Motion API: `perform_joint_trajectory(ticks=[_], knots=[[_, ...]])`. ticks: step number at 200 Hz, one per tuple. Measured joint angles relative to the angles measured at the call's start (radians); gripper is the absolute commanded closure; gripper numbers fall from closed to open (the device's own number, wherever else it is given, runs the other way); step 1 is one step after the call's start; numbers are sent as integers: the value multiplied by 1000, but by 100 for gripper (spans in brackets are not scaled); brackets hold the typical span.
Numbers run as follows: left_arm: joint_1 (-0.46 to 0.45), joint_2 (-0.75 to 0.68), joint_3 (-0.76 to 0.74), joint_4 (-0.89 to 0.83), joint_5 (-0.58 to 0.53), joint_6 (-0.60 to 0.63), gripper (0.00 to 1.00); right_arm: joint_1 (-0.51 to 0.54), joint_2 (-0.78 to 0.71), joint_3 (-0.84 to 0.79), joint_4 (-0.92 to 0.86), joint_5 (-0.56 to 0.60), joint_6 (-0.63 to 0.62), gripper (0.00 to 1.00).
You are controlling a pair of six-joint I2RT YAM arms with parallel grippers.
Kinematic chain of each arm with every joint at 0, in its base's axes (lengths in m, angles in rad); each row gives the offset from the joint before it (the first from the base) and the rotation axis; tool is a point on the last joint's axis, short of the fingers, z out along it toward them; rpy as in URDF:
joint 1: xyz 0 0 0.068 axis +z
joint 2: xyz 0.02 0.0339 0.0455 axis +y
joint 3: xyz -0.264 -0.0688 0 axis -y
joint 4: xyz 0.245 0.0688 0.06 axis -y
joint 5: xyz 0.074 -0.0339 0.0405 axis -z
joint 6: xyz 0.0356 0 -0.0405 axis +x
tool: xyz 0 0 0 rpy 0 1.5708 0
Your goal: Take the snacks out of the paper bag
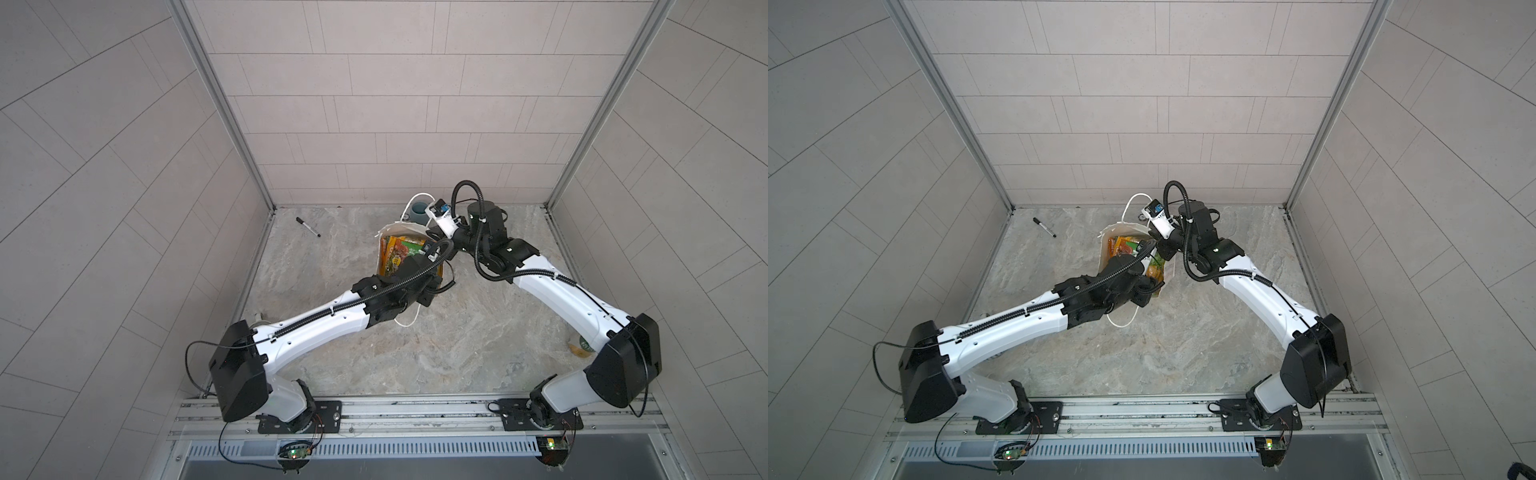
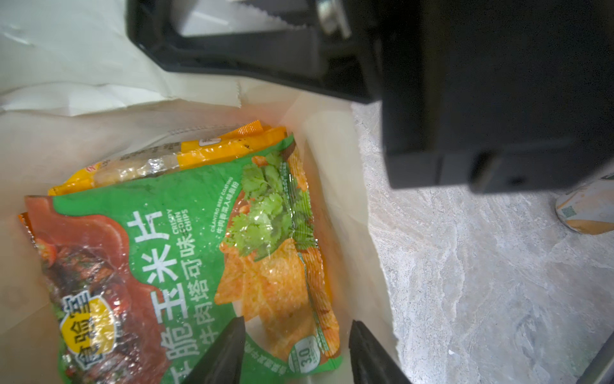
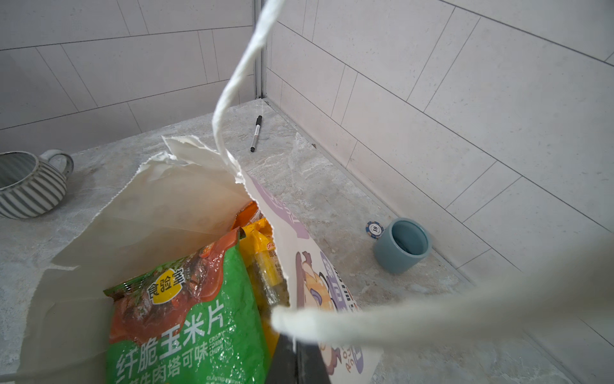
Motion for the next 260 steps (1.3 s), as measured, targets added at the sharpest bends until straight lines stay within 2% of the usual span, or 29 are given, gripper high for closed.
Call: perform_joint_trajectory(ticks=[29,76,95,108,124,139,164,181,194,215,234,252,260], knots=[[0,22,22,-7,-8,-6,44,-7,0,0,5,14,0,100],[-2,81,55,-28,-44,-21,35,-21,0,-4,33,41,0,100],[-6,110,55,-41,-64,-27,34,-20,0,-4,39,40,-4,100],[-10,124,55,-43,-80,-31,38,-18,-2,-5,40,40,-9,100],[-11,126,53,-43,-95,-32,50,-18,-4,-10,45,39,-10,100],[-12,126,50,-43,-109,-31,53,-18,-6,-13,47,35,-10,100],[-11,124,43,-42,-129,-31,71,-14,-11,-15,42,28,-6,100],[-10,116,38,-42,-134,-31,73,-12,-11,-15,39,22,-4,100],[-10,101,30,-33,-134,-29,81,-9,-11,-15,39,17,-3,100],[-7,75,23,-25,-137,-18,85,-4,-11,-15,36,9,1,100],[-4,52,21,-11,-139,-10,99,1,-11,-15,31,3,1,100],[-3,32,21,0,-144,9,96,5,-11,-15,31,0,4,100],[-3,24,21,4,-144,16,82,6,-12,-15,30,-2,4,100]])
